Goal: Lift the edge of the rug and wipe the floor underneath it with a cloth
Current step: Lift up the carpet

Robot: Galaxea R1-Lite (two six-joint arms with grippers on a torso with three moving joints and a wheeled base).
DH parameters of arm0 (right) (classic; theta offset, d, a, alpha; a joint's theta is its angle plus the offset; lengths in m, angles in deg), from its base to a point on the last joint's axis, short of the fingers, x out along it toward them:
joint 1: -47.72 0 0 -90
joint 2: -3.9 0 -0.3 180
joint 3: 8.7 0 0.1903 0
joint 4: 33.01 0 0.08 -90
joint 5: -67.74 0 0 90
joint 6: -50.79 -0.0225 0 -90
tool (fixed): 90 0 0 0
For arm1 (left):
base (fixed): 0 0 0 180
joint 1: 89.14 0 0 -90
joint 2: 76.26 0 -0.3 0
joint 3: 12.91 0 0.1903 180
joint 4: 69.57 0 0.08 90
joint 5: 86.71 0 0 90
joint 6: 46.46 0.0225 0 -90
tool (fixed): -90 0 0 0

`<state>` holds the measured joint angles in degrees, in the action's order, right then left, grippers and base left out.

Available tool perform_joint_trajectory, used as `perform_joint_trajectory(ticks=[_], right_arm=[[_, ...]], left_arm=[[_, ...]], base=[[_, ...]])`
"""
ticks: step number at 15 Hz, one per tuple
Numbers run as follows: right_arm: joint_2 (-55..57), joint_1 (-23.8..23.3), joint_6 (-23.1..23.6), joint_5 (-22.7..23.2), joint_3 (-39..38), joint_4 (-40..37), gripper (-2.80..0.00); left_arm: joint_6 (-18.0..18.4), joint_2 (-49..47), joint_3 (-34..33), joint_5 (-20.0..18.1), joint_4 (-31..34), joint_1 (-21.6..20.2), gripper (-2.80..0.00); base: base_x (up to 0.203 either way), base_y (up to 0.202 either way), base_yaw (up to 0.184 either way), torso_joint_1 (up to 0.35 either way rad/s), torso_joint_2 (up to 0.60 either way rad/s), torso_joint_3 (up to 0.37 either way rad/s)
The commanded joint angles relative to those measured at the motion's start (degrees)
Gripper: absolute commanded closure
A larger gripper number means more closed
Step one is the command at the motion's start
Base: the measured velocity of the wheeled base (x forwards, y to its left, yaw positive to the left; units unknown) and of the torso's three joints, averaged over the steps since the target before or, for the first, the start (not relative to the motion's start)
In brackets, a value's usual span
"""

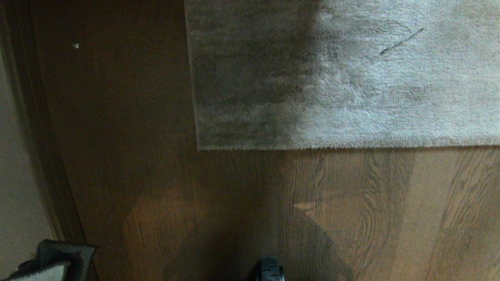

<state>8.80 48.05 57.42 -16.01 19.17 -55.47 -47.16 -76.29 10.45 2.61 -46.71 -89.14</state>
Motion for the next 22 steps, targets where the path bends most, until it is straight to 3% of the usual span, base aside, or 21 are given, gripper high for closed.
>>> perform_joint_trajectory(ticks=[1,8,9,11,13,22], right_arm=[[9.5,0.5,0.1,2.0,2.8,1.4,0.00],[42.5,0.8,0.3,6.0,6.3,27.7,0.00],[46.8,0.8,0.3,7.0,6.5,32.0,-2.80],[53.9,1.9,0.4,10.0,7.0,39.4,-2.80],[57.6,7.3,0.4,11.5,7.3,43.4,-2.80],[69.7,24.0,0.3,11.9,8.9,47.3,-2.80]], left_arm=[[0.0,0.0,0.0,0.0,0.0,0.0,0.00],[0.0,0.0,0.0,0.0,0.0,0.0,0.00],[0.0,0.0,0.0,0.0,0.0,0.1,0.00],[0.0,0.0,0.0,0.0,0.0,0.0,0.00],[0.0,0.0,0.0,-0.1,0.0,0.0,0.00],[0.0,0.0,0.0,0.0,0.0,0.1,0.00]], base=[[0.000,0.000,0.000,0.000,0.00,0.000],[0.000,0.000,0.000,0.000,0.00,0.000],[0.000,0.000,0.000,0.000,0.00,0.000],[0.000,0.000,0.000,0.000,0.00,0.000],[0.000,0.000,0.000,0.000,0.00,0.000],[0.000,0.000,0.000,0.000,0.00,0.000]])
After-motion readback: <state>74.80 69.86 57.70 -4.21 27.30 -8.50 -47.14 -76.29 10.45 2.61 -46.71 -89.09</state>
